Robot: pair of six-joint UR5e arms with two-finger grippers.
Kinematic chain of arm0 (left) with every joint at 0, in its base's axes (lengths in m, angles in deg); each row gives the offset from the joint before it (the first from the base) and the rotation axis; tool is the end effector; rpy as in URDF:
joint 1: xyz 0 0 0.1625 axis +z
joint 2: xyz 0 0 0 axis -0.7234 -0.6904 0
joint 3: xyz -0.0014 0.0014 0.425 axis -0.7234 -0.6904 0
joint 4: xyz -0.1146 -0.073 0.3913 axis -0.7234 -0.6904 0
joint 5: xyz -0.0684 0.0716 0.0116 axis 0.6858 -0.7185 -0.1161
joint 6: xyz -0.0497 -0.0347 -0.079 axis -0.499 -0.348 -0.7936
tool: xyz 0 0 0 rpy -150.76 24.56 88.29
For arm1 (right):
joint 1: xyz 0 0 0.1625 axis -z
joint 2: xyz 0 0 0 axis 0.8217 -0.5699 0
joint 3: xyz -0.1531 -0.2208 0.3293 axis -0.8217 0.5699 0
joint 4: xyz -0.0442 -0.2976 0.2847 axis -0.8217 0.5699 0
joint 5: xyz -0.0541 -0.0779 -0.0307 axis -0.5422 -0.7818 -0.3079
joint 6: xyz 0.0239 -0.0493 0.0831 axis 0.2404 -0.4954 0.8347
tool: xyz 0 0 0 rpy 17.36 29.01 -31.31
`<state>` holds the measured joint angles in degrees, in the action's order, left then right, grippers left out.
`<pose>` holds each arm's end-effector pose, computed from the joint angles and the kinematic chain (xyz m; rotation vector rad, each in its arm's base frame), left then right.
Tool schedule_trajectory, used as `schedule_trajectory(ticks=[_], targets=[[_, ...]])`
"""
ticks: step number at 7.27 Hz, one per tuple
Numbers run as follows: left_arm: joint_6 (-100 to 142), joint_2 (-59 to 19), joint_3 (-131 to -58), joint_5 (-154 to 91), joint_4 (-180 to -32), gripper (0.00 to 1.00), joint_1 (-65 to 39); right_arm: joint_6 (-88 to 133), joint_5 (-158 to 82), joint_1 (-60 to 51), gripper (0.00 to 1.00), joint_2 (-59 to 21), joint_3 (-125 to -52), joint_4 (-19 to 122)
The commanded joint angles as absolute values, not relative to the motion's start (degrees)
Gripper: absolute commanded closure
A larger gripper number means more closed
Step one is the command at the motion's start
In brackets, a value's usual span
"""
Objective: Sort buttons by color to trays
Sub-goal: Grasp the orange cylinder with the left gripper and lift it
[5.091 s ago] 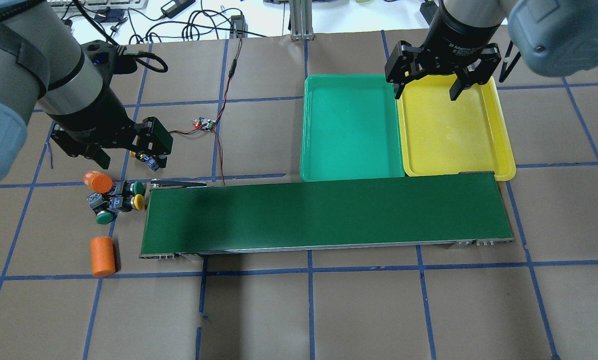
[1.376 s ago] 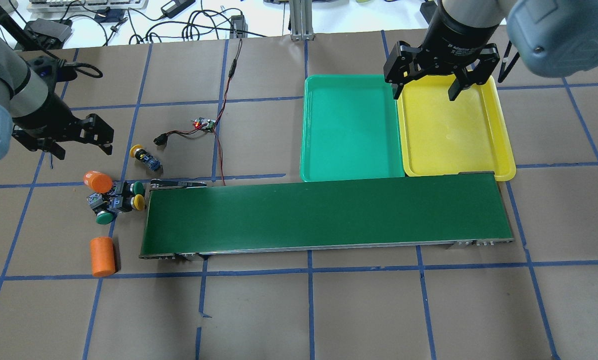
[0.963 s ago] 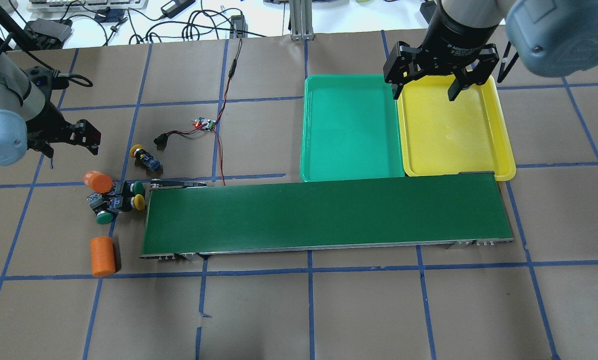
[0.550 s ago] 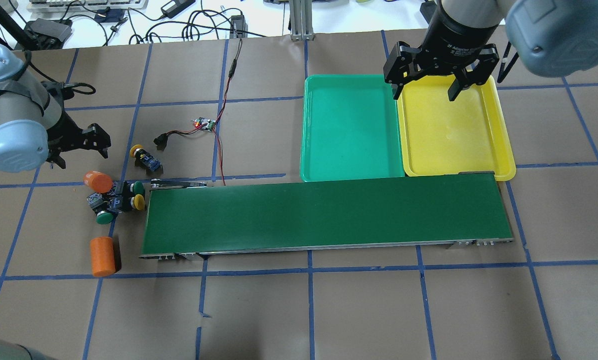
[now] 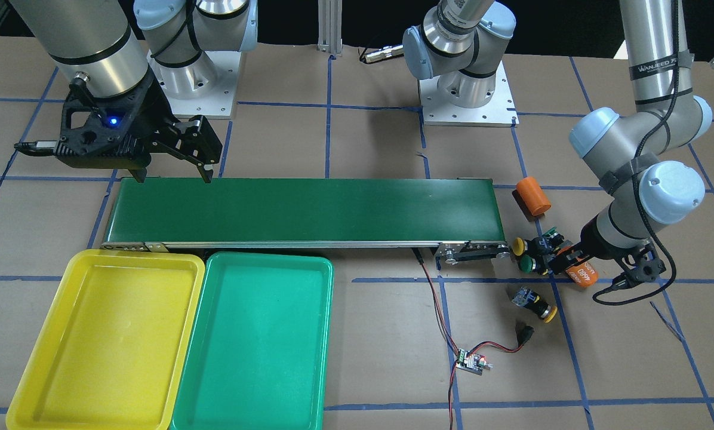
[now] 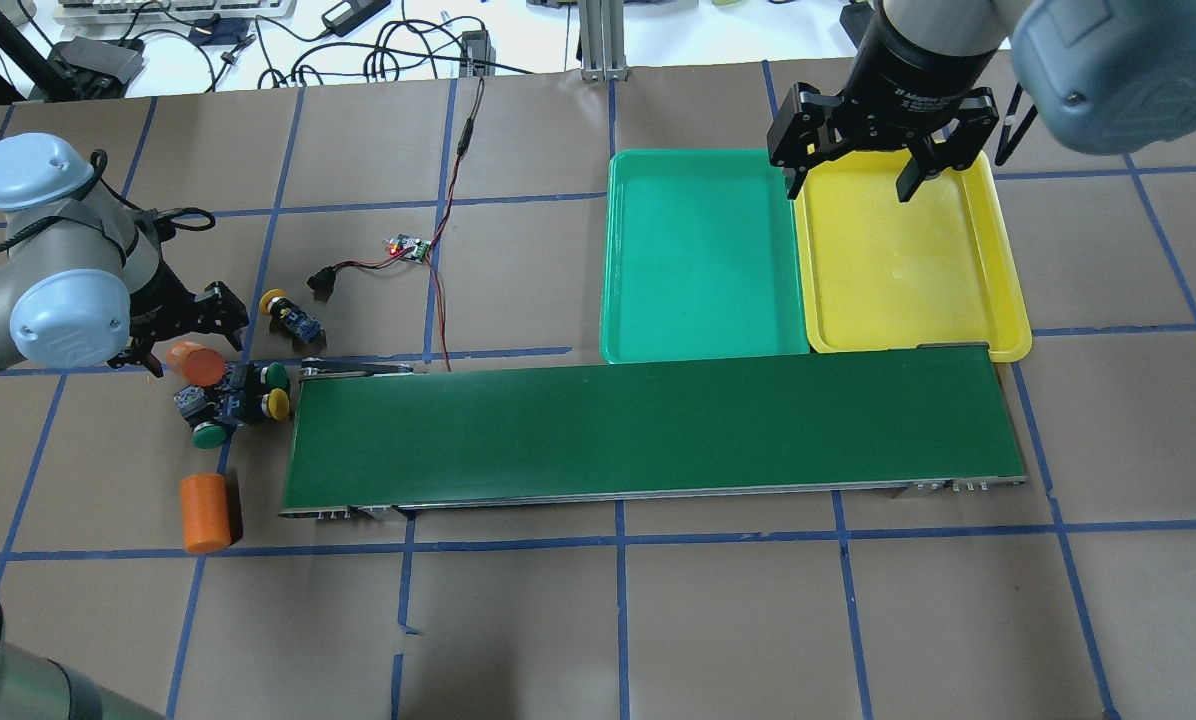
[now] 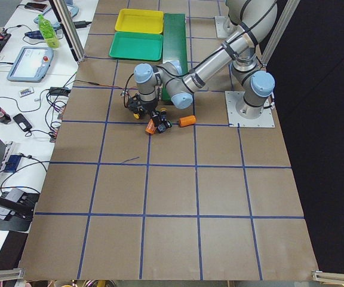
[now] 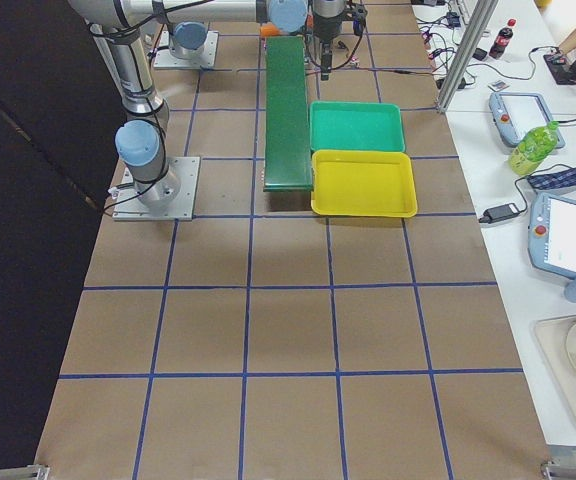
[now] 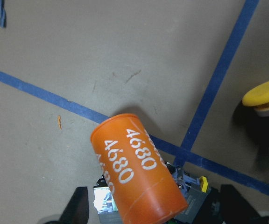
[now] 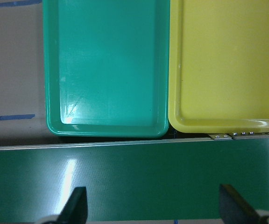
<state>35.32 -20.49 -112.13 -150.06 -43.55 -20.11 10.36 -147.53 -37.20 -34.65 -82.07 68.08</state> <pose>0.1076 -0.5502 0.2120 -0.6286 2.9635 0.1104 0.1625 -0.5238 0.4857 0.0563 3.0714 -0.0667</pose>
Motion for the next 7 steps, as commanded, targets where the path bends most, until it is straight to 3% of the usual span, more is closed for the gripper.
schedule_trajectory(ticks=[1,2,3,7], targets=[[35.1,-21.0,-112.1,-150.2,-43.6,0.28,-20.1,10.4,-147.5,-37.2,0.00,-34.7,-82.1,68.1],[35.7,-21.0,-112.0,-150.5,-43.6,0.77,-20.1,10.5,-147.5,-37.2,0.00,-34.8,-82.1,68.0],[35.8,-20.8,-112.2,-150.5,-44.3,1.00,-20.1,10.4,-147.5,-37.2,0.00,-34.8,-82.1,68.1],[34.9,-15.8,-109.1,-149.7,-52.8,1.00,-20.8,10.4,-147.6,-37.2,0.00,-34.8,-82.1,68.0]])
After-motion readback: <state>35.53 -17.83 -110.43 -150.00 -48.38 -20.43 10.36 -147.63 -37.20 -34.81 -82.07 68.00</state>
